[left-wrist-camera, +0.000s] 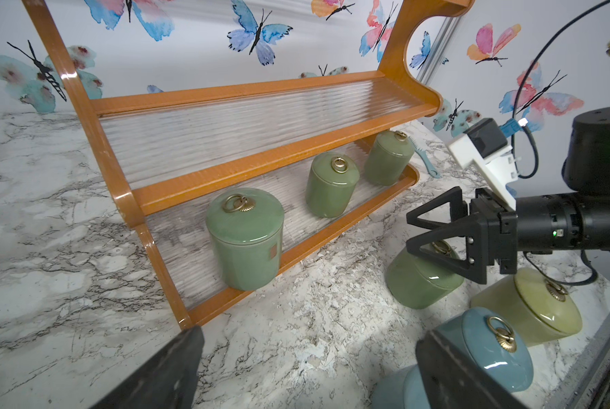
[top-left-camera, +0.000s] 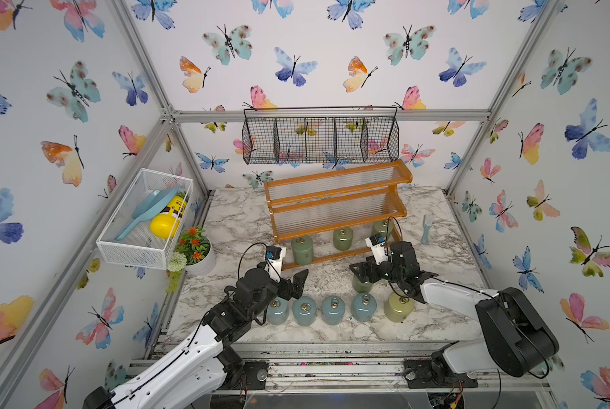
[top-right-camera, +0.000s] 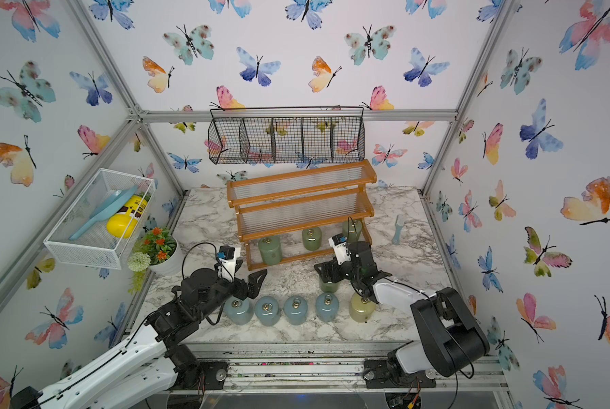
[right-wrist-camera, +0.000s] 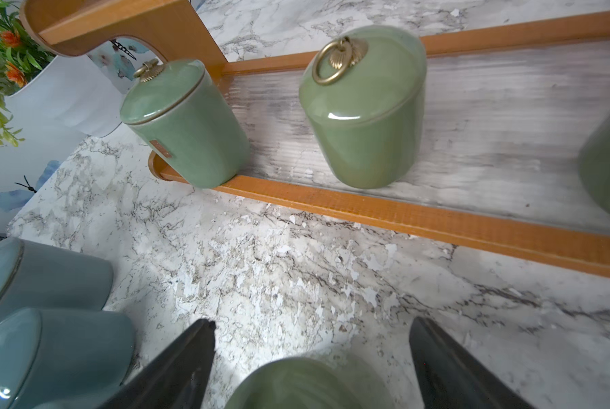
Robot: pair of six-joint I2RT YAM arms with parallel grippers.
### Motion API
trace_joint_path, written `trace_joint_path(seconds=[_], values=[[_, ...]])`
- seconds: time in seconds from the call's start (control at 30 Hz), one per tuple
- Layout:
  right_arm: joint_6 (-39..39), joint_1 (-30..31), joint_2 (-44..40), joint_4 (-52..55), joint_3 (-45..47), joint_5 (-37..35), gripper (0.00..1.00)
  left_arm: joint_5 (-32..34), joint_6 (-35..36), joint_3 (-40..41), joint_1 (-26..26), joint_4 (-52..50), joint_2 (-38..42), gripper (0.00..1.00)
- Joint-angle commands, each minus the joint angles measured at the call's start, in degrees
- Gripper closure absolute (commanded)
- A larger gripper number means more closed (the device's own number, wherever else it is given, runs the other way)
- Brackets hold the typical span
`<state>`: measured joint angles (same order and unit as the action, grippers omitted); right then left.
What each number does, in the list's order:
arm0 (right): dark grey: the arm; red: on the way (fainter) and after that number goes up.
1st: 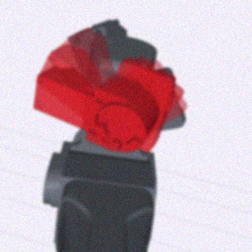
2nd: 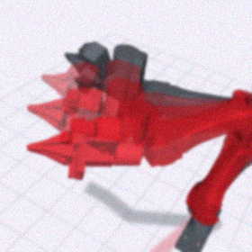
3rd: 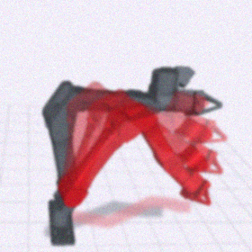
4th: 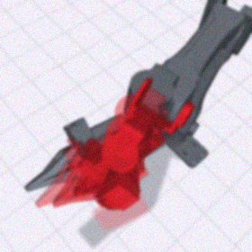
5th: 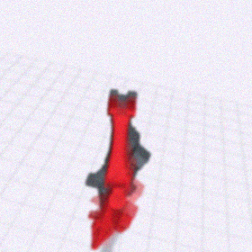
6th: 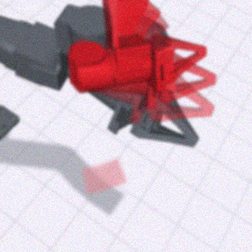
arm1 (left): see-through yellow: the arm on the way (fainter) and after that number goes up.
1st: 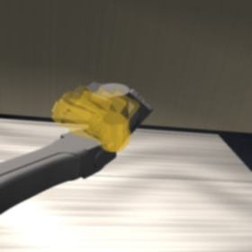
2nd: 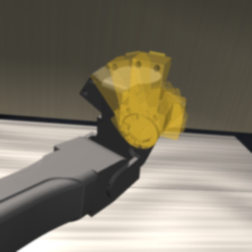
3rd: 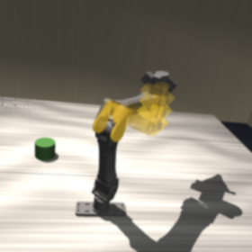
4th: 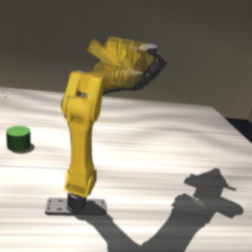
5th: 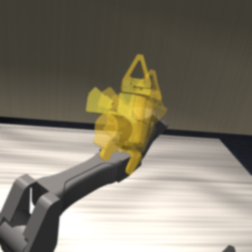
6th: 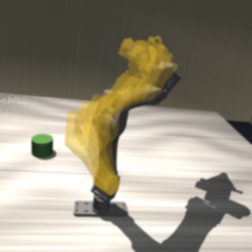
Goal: Remove the tea canisters from the shelf
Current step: Place the tea canister at the center of the board.
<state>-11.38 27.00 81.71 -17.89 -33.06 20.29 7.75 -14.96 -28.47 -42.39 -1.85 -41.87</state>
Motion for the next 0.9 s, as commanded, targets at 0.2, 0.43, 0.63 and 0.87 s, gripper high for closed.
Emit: trace_joint_path(seconds=[0.2,0.43,0.63,0.87], values=[[-1.6,0.2,-4.6,10.2,-0.8,-1.5,0.08,1.2,-1.1,1.0,-0.1,-0.7,0.1,0.02],[-3.2,0.3,-5.1,12.0,0.2,-0.6,0.12,1.0,-1.2,1.1,0.0,-0.4,-0.3,0.02],[-4.7,0.2,-4.7,10.3,1.0,1.1,0.17,1.0,-1.2,1.3,-0.1,-0.1,-0.5,0.02],[-5.2,0.7,-3.6,9.5,0.5,2.4,0.21,0.4,-1.7,1.4,-0.1,0.5,-1.2,0.02]])
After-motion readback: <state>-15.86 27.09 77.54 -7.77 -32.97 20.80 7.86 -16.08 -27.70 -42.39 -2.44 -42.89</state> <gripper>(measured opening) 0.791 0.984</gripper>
